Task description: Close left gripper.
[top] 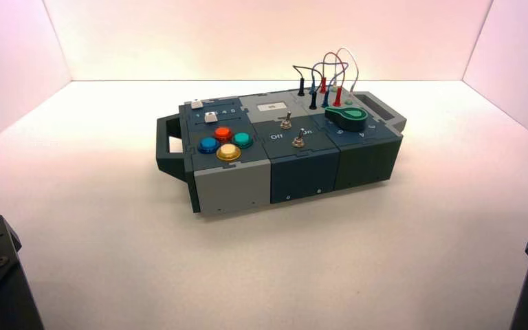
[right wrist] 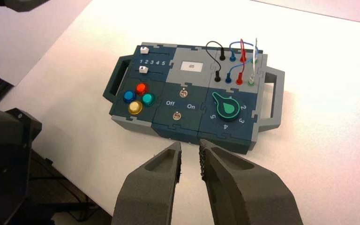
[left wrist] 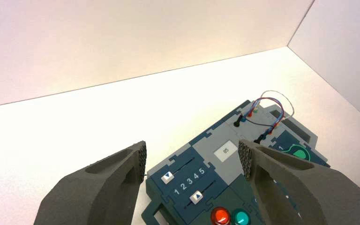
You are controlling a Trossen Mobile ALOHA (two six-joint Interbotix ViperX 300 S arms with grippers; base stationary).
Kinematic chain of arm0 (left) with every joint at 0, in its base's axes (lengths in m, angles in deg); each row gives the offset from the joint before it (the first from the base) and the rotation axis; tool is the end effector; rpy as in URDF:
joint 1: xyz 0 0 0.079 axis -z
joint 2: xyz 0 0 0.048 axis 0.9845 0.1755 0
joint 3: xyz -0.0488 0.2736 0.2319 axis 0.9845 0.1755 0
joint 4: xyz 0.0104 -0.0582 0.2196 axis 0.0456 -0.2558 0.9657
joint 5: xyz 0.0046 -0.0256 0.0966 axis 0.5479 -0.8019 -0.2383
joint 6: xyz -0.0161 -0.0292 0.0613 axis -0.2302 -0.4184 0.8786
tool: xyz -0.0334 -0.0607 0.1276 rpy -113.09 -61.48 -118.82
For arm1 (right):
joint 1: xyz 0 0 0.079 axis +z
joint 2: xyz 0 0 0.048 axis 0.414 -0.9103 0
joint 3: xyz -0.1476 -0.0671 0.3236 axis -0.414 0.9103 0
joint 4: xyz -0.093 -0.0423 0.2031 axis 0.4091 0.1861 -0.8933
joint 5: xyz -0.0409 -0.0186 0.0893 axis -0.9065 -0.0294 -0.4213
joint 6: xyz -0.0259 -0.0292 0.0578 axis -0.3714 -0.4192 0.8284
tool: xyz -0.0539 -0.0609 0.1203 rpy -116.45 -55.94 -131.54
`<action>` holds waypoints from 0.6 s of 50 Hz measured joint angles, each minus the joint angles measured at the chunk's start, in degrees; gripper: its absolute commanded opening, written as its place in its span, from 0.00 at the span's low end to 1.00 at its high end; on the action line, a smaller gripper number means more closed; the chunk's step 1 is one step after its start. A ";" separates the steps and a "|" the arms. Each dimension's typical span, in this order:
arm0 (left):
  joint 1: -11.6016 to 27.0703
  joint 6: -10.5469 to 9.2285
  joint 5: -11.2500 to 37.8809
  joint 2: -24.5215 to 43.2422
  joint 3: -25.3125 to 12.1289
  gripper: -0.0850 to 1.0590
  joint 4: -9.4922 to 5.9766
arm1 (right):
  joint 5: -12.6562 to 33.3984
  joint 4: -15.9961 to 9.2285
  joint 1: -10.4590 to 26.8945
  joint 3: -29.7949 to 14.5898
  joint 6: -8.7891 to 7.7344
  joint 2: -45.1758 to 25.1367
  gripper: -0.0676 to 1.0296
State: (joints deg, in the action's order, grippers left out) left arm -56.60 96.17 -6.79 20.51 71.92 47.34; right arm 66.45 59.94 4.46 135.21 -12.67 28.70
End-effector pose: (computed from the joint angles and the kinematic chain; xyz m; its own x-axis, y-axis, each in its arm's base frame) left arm 0.2885 -0.1406 0.2387 0.7726 -0.4089 -0.4857 0.4037 0.9068 -0.1213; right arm 0.1467 0.1137 0.2489 0.5826 0.4737 -0.6605 -0.4789 0.8566 0.1920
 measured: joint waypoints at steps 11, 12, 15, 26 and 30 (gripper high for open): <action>0.00 0.00 0.09 0.18 0.00 0.96 0.09 | -0.18 0.00 0.00 0.00 0.09 0.09 0.29; 0.00 0.00 0.09 0.26 0.00 0.95 0.00 | -0.26 0.00 0.00 0.00 0.09 0.09 0.29; 0.00 0.00 0.09 0.35 0.00 0.96 0.00 | -0.26 0.00 0.00 0.00 0.09 0.09 0.29; 0.00 0.00 0.09 0.44 -0.09 0.95 0.09 | -0.26 0.09 0.00 0.00 0.09 0.09 0.30; 0.00 0.00 0.09 0.53 0.00 0.96 0.00 | -0.35 0.00 0.00 0.00 0.09 0.09 0.30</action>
State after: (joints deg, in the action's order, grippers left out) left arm -56.60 96.17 -6.70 21.04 71.92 47.34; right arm 66.10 59.94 4.46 135.21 -12.58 28.79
